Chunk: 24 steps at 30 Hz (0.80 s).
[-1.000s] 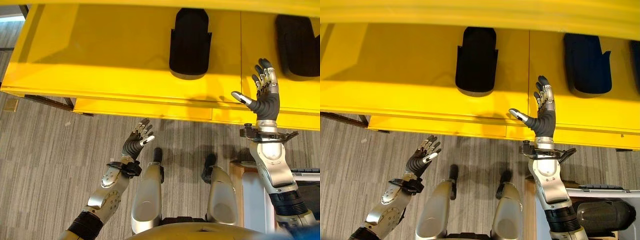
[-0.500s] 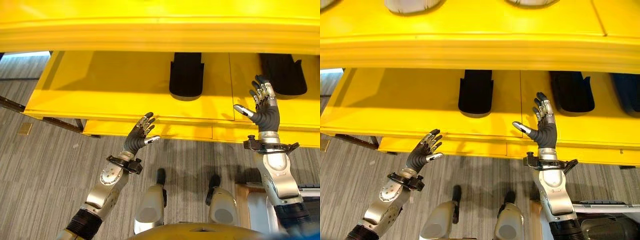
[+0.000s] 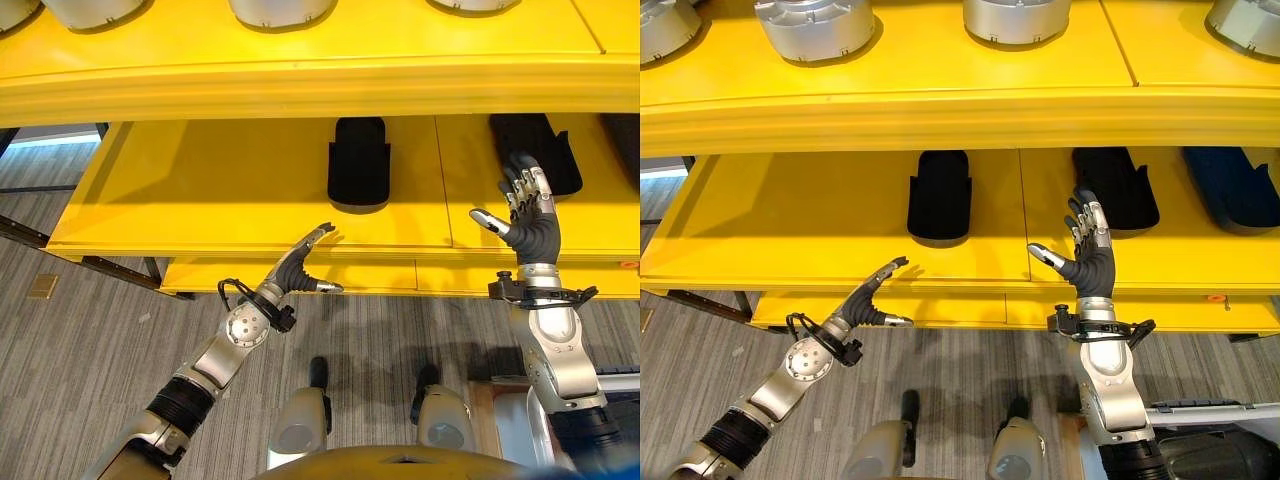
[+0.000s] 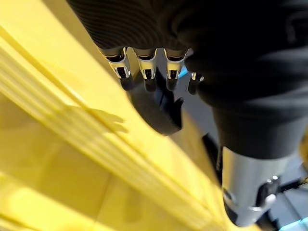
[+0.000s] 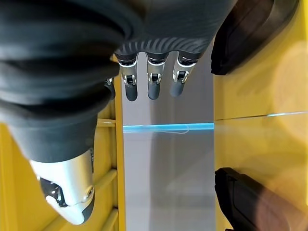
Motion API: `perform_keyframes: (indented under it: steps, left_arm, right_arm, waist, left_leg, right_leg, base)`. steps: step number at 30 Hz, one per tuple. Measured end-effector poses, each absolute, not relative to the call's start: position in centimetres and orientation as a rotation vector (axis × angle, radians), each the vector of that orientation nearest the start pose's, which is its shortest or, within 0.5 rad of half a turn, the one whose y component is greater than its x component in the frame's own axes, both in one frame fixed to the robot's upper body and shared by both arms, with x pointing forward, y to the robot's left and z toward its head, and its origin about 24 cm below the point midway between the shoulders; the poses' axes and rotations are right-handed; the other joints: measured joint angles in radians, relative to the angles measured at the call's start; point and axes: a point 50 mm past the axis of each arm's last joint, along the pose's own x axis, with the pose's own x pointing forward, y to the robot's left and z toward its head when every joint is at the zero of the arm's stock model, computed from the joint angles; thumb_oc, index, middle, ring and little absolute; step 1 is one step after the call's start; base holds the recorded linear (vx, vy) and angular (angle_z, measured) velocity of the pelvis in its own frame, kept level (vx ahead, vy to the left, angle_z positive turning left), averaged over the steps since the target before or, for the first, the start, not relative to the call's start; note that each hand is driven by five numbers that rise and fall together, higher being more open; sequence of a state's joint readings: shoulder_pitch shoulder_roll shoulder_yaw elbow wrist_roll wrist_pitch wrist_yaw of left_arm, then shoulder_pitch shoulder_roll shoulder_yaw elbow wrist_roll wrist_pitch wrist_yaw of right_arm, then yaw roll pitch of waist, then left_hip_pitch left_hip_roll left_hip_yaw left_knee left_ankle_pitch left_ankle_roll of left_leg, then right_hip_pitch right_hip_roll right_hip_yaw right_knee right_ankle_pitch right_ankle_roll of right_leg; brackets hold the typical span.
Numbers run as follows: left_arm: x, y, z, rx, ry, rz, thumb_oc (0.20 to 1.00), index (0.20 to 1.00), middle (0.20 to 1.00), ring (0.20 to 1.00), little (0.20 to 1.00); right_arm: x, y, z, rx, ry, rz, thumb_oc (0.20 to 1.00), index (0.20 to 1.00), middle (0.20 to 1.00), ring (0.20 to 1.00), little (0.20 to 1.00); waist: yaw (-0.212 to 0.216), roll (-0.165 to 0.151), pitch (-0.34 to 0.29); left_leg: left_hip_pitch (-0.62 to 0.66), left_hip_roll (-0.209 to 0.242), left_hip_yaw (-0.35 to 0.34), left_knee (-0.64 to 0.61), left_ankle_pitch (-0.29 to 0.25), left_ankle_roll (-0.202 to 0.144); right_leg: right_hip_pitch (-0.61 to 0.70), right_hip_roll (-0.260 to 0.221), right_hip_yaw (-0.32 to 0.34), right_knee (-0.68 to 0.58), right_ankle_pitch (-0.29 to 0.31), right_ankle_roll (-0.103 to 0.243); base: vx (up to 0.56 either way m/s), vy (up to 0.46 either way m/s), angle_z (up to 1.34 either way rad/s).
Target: Move parts from the plastic box to the shelf.
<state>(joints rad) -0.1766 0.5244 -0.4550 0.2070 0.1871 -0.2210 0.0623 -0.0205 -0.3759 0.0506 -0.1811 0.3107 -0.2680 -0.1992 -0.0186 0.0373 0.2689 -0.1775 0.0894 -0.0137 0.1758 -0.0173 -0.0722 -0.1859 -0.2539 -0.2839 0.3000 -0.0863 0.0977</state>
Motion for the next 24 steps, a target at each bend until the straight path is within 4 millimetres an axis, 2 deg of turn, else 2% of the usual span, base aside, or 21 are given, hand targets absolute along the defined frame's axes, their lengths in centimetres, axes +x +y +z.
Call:
perform_keyframes:
  steps: [7,14,24]
  left_arm:
    - [26.7,16.1,0.9,0.881,-0.03,-0.429,1.0,1.0,1.0,1.0,1.0]
    - [26.9,17.1,-0.8,0.931,0.045,-0.387,1.0,1.0,1.0,1.0,1.0]
    - [27.8,16.6,0.0,0.932,0.005,-0.355,1.0,1.0,1.0,1.0,1.0]
  right_arm:
    - [24.7,-20.0,12.2,-0.001,-0.442,-0.075,1.0,1.0,1.0,1.0,1.0]
    - [24.7,-20.0,12.2,-0.001,-0.442,-0.076,1.0,1.0,1.0,1.0,1.0]
    - [24.7,-20.0,12.2,-0.001,-0.442,-0.077,1.0,1.0,1.0,1.0,1.0]
  waist:
    - [-0.003,-0.008,-0.007]
    - [-0.007,-0.009,-0.007]
    - [-0.022,-0.01,-0.006]
  left_leg:
    - [-0.008,-0.001,0.002,0.001,0.002,-0.002]
    - [-0.008,-0.001,0.002,0.001,0.001,-0.002]
    - [-0.012,-0.002,0.004,0.002,0.001,-0.002]
  right_leg:
    - [-0.01,0.0,0.004,0.002,0.001,0.0]
    - [-0.012,0.0,0.006,0.004,0.0,0.0]
    - [-0.018,-0.001,0.008,0.003,0.0,-0.001]
  base:
    - [0.0,0.002,-0.01]
    - [0.0,0.0,0.0]
    - [0.0,0.0,0.0]
